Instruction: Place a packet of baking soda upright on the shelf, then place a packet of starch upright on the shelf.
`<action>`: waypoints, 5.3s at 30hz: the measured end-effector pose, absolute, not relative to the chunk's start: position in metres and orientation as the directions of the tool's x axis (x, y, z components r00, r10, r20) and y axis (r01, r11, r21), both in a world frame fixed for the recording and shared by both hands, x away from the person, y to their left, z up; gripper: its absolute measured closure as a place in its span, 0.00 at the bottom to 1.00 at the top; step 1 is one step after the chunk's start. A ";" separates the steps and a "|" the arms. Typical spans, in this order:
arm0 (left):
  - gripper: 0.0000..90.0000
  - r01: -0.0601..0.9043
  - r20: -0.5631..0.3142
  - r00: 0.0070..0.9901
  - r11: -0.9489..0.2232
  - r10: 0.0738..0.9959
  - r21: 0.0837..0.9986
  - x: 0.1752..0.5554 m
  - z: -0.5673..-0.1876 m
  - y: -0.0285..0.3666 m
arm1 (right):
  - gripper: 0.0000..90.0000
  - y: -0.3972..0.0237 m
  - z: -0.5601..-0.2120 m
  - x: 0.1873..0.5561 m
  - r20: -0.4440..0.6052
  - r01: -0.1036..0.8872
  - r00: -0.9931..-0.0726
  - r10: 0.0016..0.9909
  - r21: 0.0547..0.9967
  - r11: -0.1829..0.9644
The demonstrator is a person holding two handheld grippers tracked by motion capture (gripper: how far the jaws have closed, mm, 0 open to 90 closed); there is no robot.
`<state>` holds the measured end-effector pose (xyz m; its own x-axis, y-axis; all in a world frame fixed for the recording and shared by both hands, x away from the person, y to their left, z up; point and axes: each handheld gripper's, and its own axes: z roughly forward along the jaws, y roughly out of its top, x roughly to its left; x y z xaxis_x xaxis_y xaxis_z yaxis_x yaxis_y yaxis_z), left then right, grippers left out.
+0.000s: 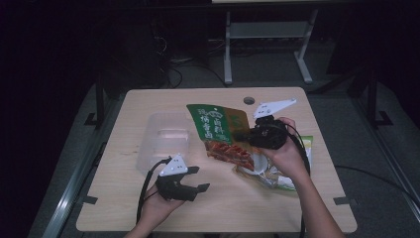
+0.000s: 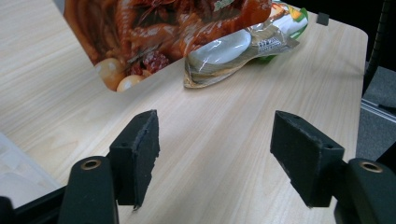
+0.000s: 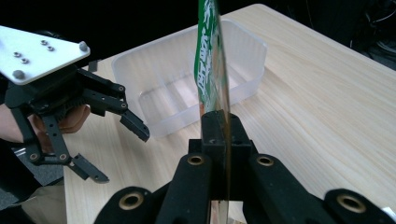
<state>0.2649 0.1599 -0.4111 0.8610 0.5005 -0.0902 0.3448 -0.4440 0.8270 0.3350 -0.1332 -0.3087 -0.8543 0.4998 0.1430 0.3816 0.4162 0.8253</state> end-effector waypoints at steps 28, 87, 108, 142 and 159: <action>0.32 0.313 -0.052 0.876 -0.485 0.479 0.817 0.258 -0.415 0.155 | 1.00 -0.058 -0.287 0.385 0.135 0.347 -0.884 0.448 0.831 0.435; 0.30 0.305 -0.043 0.876 -0.484 0.480 0.820 0.258 -0.417 0.155 | 0.99 0.040 -0.369 0.470 0.267 0.467 -0.816 0.513 0.828 0.312; 0.30 0.305 -0.038 0.878 -0.495 0.478 0.814 0.259 -0.418 0.154 | 0.66 0.008 -0.354 0.465 0.266 0.486 -0.813 0.518 0.801 0.351; 0.29 0.305 -0.035 0.880 -0.507 0.474 0.806 0.259 -0.421 0.150 | 0.60 -0.082 -0.347 0.421 0.281 0.537 -0.778 0.562 0.762 0.362; 0.29 0.306 -0.035 0.876 -0.498 0.481 0.811 0.259 -0.420 0.151 | 0.56 -0.118 -0.355 0.401 0.299 0.582 -0.748 0.593 0.724 0.369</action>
<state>0.2594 0.1515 -0.4204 0.8760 0.4810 -0.0352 0.3060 -0.4978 0.8115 0.4012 -0.1183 -0.3548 -0.7476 0.5929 0.2991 0.5825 0.3691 0.7242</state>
